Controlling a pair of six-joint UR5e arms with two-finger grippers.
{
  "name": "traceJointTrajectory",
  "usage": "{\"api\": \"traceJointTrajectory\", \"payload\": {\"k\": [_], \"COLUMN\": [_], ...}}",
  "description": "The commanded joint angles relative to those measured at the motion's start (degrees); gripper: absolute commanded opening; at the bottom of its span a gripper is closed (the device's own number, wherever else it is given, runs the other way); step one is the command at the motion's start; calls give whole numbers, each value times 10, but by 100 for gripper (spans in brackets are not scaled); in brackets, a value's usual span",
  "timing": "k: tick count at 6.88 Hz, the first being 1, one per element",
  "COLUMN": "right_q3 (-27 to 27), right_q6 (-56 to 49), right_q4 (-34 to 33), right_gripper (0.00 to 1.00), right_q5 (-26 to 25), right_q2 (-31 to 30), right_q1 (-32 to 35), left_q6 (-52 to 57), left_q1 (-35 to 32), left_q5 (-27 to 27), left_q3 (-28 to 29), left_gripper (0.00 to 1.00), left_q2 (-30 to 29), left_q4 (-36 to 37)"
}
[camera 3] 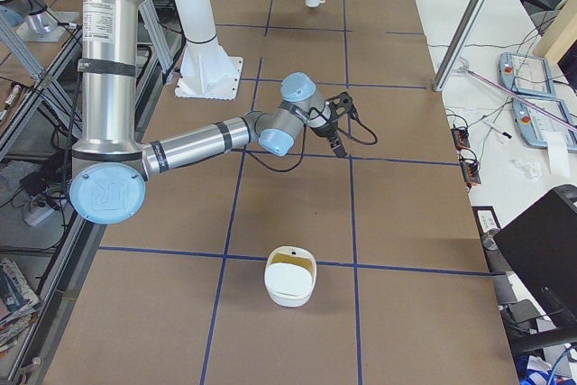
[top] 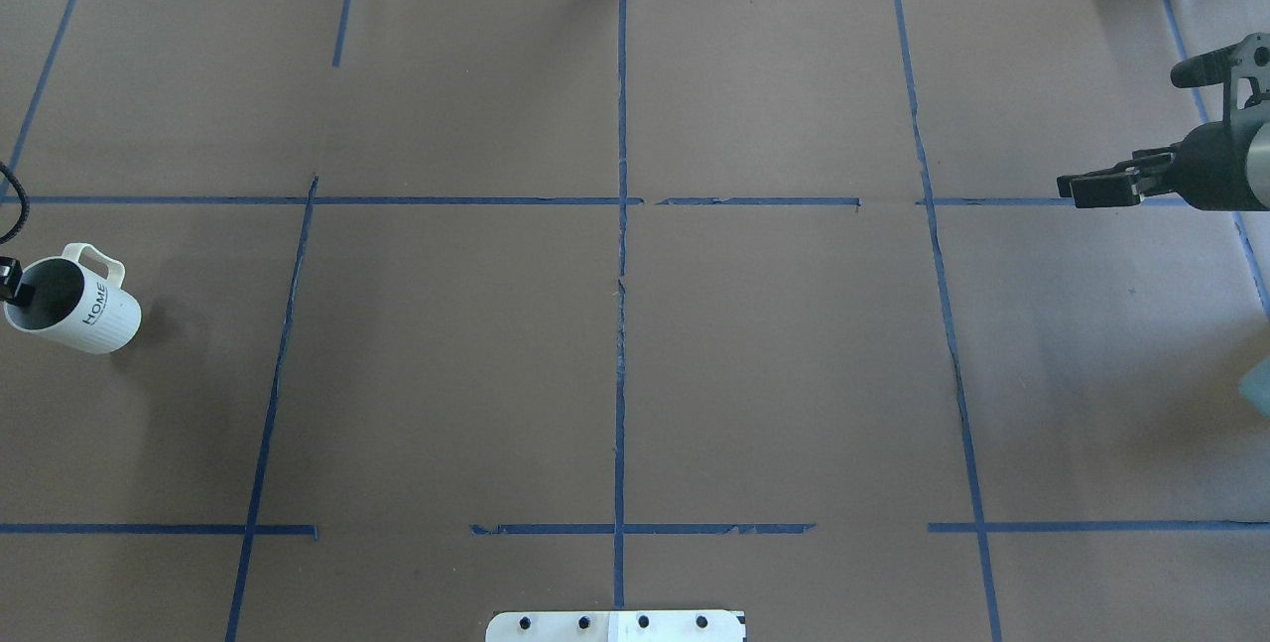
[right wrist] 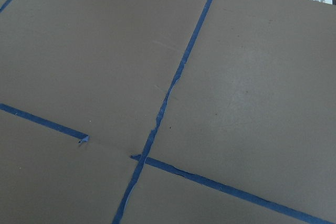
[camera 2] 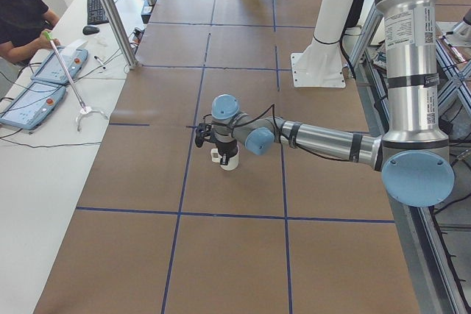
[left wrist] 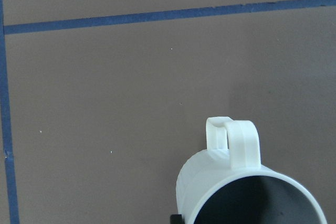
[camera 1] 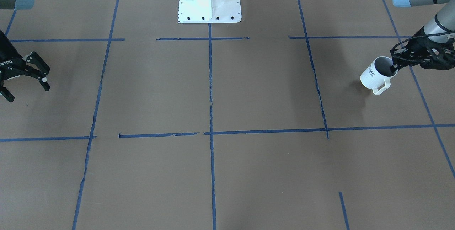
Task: Left arm hands cup to right arm to dump lemon
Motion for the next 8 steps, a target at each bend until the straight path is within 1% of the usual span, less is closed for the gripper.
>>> {"api": "traceJointTrajectory", "payload": {"k": [1,2,3,5,7,8], "right_q3": [1,1,1,1,3,3], "right_q6": [-2,-2,-2,-2,-2,-2], "right_q4": [-1,-3,-2,0,4,5], "right_gripper": [100,100,100,100,100,100], "right_q5": [10,28,35,37,40,41], "right_q2": [0,1,1,0,-1,0], "right_q1": [8,17,21,25,28,28], "left_q6": [-32,-31,-26,-23,4,4], "left_q1": [-1,-1,0,3,5,5], "left_q5": [-4,-4,-4,-2,1,-1], "left_q3": [19,19,20,29,33,28], "left_gripper": [0,0,0,1,3,19], "left_q2": [-7,-9,-10,-18,-18,-19], "left_q4": [-5,-5,-6,-19,-19,-20]}}
